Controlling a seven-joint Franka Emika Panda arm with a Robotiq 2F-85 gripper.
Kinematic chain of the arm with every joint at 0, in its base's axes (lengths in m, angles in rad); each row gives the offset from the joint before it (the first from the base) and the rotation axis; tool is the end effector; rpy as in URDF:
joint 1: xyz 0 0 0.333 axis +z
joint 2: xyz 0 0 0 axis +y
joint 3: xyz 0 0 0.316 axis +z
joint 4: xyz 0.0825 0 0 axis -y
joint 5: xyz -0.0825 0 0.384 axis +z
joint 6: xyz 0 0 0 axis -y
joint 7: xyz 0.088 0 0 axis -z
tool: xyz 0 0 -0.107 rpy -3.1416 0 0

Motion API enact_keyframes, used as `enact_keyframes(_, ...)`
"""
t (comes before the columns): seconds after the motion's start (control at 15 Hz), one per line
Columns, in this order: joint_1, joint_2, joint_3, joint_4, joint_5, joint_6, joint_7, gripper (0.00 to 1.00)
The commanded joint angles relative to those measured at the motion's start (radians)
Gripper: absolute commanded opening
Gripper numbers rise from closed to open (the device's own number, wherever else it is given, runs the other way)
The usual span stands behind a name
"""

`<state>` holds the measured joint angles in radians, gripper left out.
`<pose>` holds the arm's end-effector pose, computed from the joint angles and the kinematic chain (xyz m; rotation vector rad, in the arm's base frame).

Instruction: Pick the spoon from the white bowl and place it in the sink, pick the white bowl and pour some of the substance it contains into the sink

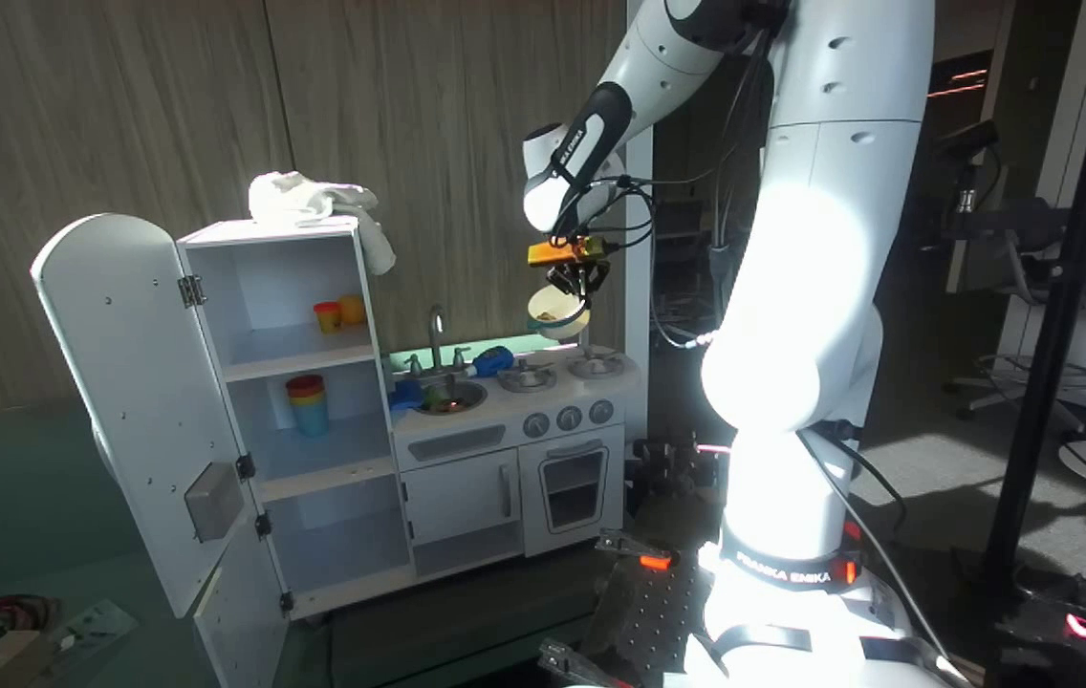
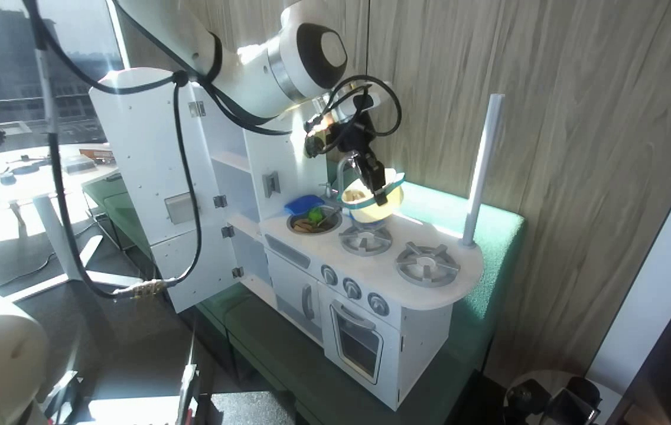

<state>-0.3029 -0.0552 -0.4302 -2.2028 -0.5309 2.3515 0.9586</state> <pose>0.3962 -0.3688 0.4246 2.1505 -1.7273 0.3356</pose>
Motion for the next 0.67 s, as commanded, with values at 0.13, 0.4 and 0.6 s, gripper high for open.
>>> enact_keyframes(0.13,-0.064,0.104,0.005,0.065,0.159,0.023,-0.056,0.01)
enact_keyframes(0.4,-0.091,0.164,-0.012,0.102,0.196,0.026,-0.044,0.01)
enact_keyframes(0.6,-0.108,0.209,-0.027,0.133,0.215,0.029,-0.042,0.01)
